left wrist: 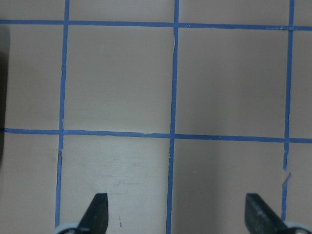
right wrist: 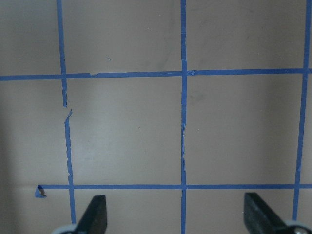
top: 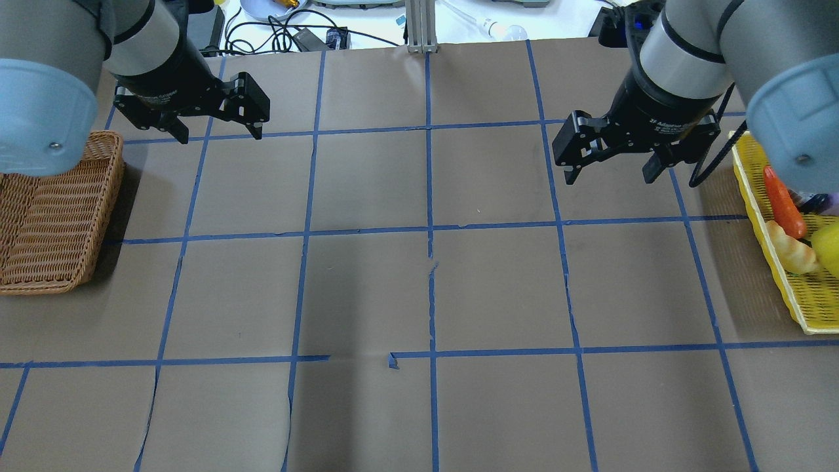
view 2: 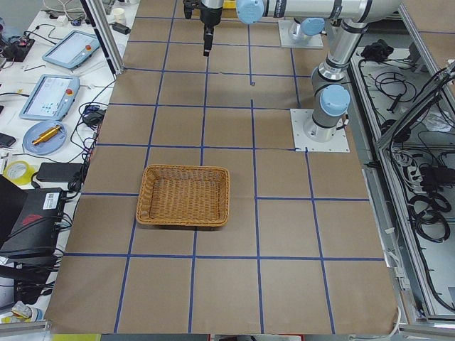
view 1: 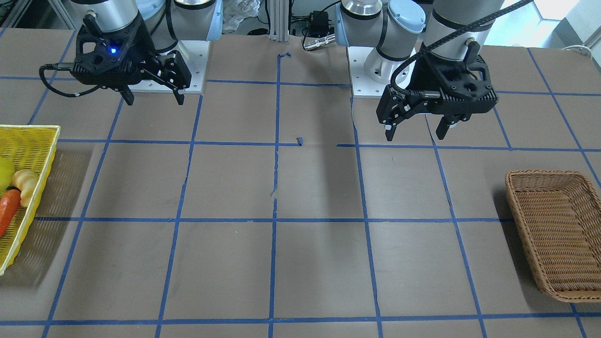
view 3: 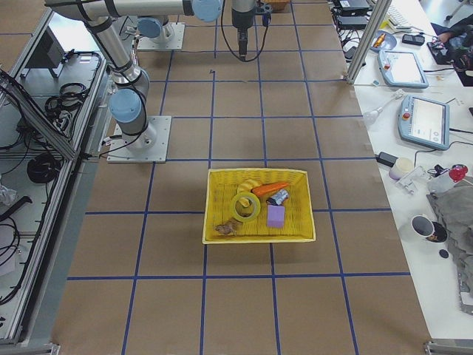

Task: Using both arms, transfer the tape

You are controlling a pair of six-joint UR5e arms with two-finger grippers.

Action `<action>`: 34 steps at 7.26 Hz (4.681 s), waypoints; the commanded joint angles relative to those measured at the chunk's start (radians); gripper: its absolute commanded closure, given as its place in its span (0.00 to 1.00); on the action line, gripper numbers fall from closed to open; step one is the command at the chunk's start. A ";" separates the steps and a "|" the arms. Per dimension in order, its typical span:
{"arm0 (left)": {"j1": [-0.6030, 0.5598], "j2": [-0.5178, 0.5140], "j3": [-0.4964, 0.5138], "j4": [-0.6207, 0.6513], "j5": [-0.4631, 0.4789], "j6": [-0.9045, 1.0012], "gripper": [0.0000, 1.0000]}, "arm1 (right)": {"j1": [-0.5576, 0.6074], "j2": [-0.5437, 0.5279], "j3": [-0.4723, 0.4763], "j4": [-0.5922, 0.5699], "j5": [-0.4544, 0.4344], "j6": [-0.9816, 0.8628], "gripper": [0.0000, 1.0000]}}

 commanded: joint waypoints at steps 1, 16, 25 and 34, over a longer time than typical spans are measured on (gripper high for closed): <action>0.000 0.000 0.000 0.001 0.001 0.000 0.00 | -0.021 0.002 -0.010 0.021 -0.022 -0.011 0.00; 0.000 0.002 0.001 -0.001 0.002 0.002 0.00 | -0.024 0.001 -0.010 0.104 -0.043 -0.005 0.00; 0.000 0.003 0.001 -0.001 0.002 0.002 0.00 | -0.096 0.002 -0.019 0.065 -0.036 -0.014 0.00; 0.002 0.003 0.001 0.001 -0.001 0.003 0.00 | -0.828 0.384 -0.027 -0.162 -0.003 -1.054 0.00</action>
